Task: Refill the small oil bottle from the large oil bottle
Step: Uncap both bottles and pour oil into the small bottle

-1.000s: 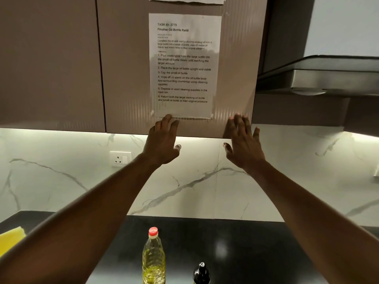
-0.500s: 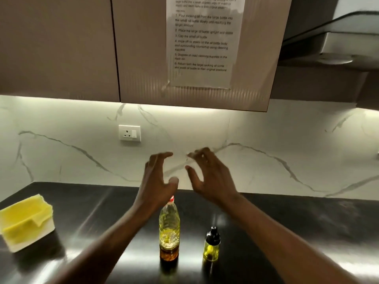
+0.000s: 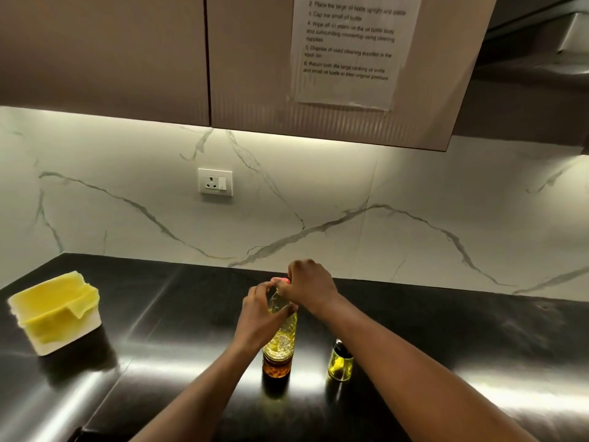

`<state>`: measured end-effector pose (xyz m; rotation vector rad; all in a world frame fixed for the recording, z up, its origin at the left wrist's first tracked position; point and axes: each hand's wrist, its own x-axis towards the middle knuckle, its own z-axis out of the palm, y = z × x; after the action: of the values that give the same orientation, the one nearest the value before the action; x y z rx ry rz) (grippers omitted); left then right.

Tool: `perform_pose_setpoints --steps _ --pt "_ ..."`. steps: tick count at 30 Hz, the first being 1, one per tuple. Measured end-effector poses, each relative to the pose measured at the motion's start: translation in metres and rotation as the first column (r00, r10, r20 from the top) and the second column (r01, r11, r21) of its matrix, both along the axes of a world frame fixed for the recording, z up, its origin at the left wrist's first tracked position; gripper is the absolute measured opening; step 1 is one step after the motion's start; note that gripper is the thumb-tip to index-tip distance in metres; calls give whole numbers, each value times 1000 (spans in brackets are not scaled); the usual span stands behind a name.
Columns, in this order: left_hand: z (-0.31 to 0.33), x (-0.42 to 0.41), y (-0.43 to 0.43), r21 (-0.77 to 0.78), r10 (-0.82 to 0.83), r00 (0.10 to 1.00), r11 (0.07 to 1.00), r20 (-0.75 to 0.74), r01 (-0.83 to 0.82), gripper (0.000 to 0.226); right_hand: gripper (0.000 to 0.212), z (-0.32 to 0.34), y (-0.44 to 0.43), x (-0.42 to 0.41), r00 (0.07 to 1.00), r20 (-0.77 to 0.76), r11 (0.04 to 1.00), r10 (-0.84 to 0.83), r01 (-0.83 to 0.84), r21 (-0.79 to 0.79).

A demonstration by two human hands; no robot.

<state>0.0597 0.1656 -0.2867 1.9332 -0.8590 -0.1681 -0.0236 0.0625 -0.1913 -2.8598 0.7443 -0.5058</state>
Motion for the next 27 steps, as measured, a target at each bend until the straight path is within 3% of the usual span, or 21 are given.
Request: perform_pose_setpoints --steps 7,15,19,21,24,27 --pt "-8 6 -13 1 -7 1000 1000 24 7 35 39 -3 -12 18 1000 -7 991 -27 28 131" --pt "-12 13 -10 -19 -51 999 999 -18 50 42 27 18 -19 26 971 -203 983 130 -100 152" --pt "-13 13 -10 -17 -44 999 999 -14 44 38 45 31 -20 25 931 -278 965 235 -188 185" --pt "-14 13 -11 -21 -39 999 999 -9 39 41 52 30 -21 26 940 -257 971 223 -189 149" --pt "-16 13 -12 -35 -46 999 998 4 46 47 48 22 -19 27 965 -242 995 104 -102 19" --pt "-20 15 -13 -32 -35 999 999 23 36 44 45 16 -16 29 973 -228 999 37 -40 -7"
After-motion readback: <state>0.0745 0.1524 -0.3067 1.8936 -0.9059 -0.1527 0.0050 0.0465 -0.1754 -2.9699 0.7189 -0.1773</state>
